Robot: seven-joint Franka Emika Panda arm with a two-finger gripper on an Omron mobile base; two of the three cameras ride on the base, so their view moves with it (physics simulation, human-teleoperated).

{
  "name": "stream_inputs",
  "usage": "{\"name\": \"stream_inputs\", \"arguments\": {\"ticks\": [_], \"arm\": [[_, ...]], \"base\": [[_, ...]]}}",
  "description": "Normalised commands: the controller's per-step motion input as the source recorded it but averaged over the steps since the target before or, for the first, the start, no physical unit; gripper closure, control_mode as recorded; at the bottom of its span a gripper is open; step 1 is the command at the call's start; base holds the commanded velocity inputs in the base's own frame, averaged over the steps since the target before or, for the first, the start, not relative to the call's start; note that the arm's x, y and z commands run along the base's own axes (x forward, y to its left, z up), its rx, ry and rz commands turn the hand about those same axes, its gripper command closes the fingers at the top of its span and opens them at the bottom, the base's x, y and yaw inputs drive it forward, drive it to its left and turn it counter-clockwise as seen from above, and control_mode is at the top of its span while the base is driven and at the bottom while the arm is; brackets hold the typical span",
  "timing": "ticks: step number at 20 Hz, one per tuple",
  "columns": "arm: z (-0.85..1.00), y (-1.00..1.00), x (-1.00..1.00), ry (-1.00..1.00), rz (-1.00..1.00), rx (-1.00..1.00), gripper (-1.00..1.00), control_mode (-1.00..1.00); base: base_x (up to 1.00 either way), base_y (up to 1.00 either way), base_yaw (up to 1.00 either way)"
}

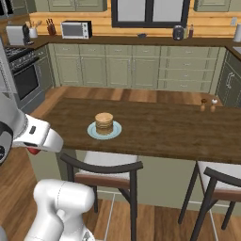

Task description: Take the strawberry from the fridge and place it on top of the pancake, located on the dining counter.

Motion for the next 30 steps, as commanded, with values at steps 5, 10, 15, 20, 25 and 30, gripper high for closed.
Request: {"name": "stream_inputs", "arguments": {"ticks": [5,10,15,20,25,30], "arm": [[0.10,0.02,0.76,0.02,0.00,-0.03,1.00,-1.00],[0.11,0.00,1.00,0.07,0.00,-0.01,1.00,-1.00],[-0.01,0.00,1.00,0.00,0.00,0.01,1.00,-1.00],[-0.18,-0.06,1.00,0.12,0.00,0.05,1.00,-1.00],[-0.45,0.00,1.00,0.06,0.00,0.00,1.00,-1.00],[-0.56,-0.04,1.00,0.07,0.00,0.00,1.00,-1.00]], "base": [[0.14,0.01,0.00],[0.00,0.00,0.00],[0.00,0.00,0.00],[0.00,0.00,0.00],[0.00,0.00,0.00],[0.00,0.00,0.00]]}}
